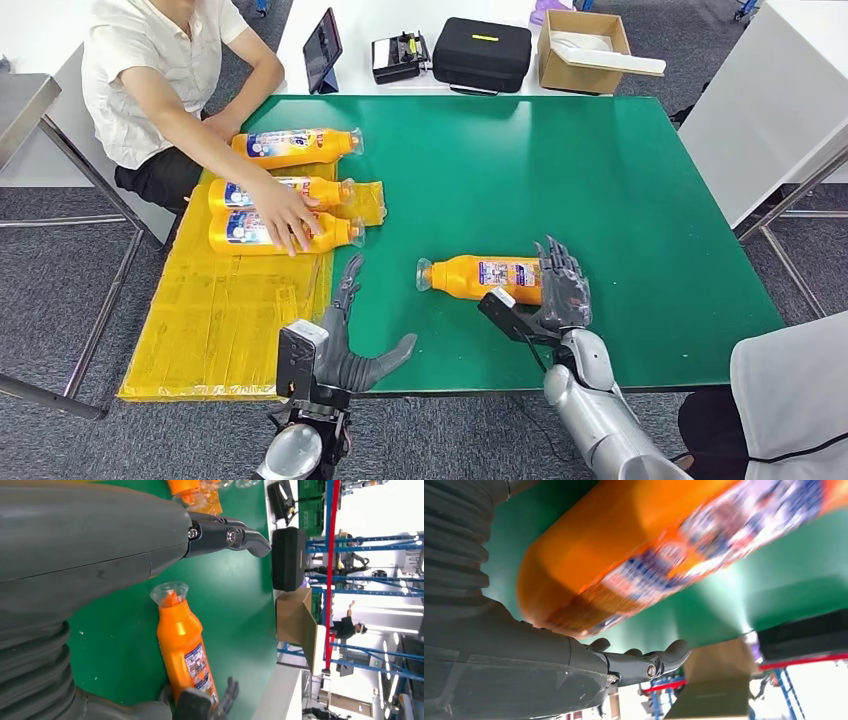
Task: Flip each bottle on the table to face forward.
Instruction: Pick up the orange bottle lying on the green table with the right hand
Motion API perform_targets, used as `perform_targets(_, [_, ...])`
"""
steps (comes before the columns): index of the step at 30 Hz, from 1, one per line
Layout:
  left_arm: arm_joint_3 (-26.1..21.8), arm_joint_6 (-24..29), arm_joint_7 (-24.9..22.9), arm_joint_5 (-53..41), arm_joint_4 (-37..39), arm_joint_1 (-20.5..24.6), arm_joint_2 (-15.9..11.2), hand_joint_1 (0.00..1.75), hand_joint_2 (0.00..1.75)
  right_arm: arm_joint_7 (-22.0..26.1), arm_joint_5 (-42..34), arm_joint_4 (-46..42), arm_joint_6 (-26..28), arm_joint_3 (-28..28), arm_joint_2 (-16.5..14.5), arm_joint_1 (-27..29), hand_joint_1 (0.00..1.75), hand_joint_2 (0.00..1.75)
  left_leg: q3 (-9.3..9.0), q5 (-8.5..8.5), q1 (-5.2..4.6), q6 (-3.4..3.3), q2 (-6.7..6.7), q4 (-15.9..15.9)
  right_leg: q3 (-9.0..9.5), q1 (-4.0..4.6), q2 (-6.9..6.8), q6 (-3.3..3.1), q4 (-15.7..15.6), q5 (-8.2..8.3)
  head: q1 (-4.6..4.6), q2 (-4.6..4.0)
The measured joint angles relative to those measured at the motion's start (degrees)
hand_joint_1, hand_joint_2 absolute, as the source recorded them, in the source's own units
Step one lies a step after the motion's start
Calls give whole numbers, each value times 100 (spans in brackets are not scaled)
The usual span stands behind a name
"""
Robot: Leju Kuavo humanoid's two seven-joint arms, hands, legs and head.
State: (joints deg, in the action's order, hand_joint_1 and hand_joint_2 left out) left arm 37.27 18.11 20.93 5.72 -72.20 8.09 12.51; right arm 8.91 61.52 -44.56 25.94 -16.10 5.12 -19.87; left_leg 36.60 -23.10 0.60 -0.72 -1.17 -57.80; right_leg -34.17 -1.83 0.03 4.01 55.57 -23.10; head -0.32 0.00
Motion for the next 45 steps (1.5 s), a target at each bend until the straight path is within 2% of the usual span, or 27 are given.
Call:
perform_targets(7, [133,-112,-1,52,145,98,50,0,175,106,-4,257,-43,-406,-72,-278,0,175,3,-1,-2,-1,-2,0,-1,-1,0,0,-1,-1,1,0])
perform_targets(11, [202,-144,-2,104,219,128,76,0,175,129,-172,257,-274,-617,-67,-335,0,175,2,-1,-2,-1,-2,-1,-1,-1,-1,0,-1,0,1,0])
perform_targets(20, [247,-222,-48,236,340,164,82,0,175,62,-298,263,-484,-825,-10,-373,0,175,2,-1,-2,-1,-1,-1,-2,-1,0,0,-1,0,1,0])
perform_targets(23, [256,-296,-102,317,392,192,82,0,175,-270,-170,361,-576,-904,46,-443,0,175,2,-1,-2,-1,-2,-1,-2,-1,0,0,-1,0,1,0])
perform_targets(27, [256,-273,-173,285,456,197,82,0,175,-1118,358,472,-782,-1110,125,-556,0,175,-5,-1,-2,-1,0,-1,3,-1,0,0,-2,0,1,0])
perform_targets(29, [254,-267,-204,269,482,196,82,0,175,-1376,478,471,-945,-1191,140,-591,0,175,-17,-2,-1,-1,1,-1,11,-1,1,0,-3,-1,0,0])
perform_targets(37, [247,-314,-290,164,526,138,82,0,175,-1828,602,18,-1499,-1330,478,-406,0,175,-39,-2,-3,-2,-5,-1,33,-2,-2,-1,-5,-3,1,0])
perform_targets(43, [226,-323,-324,104,526,110,82,0,175,-2019,666,-346,-1600,-1324,770,-187,0,175,-48,-3,-5,-3,-3,-1,41,-3,-1,0,-6,-2,1,0])
perform_targets(44, [225,-323,-326,96,526,109,82,0,175,-2017,614,-372,-1609,-1308,791,-165,34,175,-50,-3,-5,-3,-3,-1,42,-3,-1,0,-6,-2,1,0])
perform_targets(45, [223,-323,-327,92,526,109,82,0,175,-2008,539,-387,-1627,-1284,803,-145,77,175,-53,-3,-5,-3,-3,-1,44,-3,-1,0,-6,-2,0,0])
